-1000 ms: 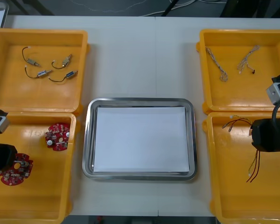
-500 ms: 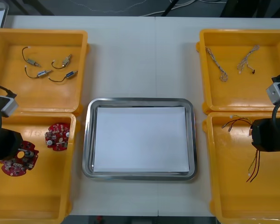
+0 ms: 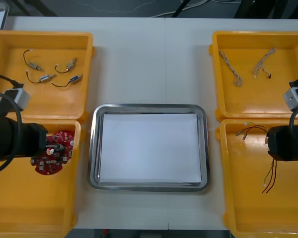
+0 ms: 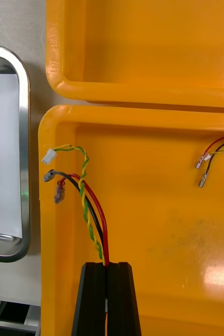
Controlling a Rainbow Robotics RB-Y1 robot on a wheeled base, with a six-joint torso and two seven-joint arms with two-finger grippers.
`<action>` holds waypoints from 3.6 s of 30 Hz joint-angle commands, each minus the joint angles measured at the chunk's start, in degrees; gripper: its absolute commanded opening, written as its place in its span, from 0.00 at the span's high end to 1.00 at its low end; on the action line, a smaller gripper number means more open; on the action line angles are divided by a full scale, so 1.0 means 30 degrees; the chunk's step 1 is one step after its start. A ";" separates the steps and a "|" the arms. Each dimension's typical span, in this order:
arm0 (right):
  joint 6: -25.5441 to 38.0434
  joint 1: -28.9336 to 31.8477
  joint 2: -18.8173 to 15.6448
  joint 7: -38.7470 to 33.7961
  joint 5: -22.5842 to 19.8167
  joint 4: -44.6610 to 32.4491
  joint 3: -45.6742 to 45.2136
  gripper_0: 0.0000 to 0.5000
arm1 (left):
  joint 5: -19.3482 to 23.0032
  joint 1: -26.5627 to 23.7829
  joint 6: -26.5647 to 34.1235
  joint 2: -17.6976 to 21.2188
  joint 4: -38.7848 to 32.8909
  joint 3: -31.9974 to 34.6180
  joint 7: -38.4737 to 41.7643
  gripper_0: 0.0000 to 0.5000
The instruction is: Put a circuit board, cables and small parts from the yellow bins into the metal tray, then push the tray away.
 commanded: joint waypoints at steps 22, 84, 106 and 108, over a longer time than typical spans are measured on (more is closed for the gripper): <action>0.0062 -0.0326 -0.0595 -0.0730 0.0114 -0.0515 0.0237 1.00 | -0.5083 -0.5054 -0.0168 0.0366 -0.0218 -1.0536 0.8814 1.00; 0.0062 -0.0326 -0.0595 -0.0730 0.0114 -0.0515 0.0237 1.00 | -1.0913 -0.6168 -0.5969 -0.1245 0.6520 -1.7743 0.9839 1.00; 0.0062 -0.0326 -0.0595 -0.0730 0.0114 -0.0515 0.0237 1.00 | -1.1030 -0.6138 -0.6438 -0.1450 0.6754 -1.7802 1.0132 0.06; 0.0062 -0.0326 -0.0595 -0.0730 0.0114 -0.0515 0.0237 1.00 | -1.1030 -0.6138 -0.6496 -0.1479 0.6754 -1.7772 1.0190 0.00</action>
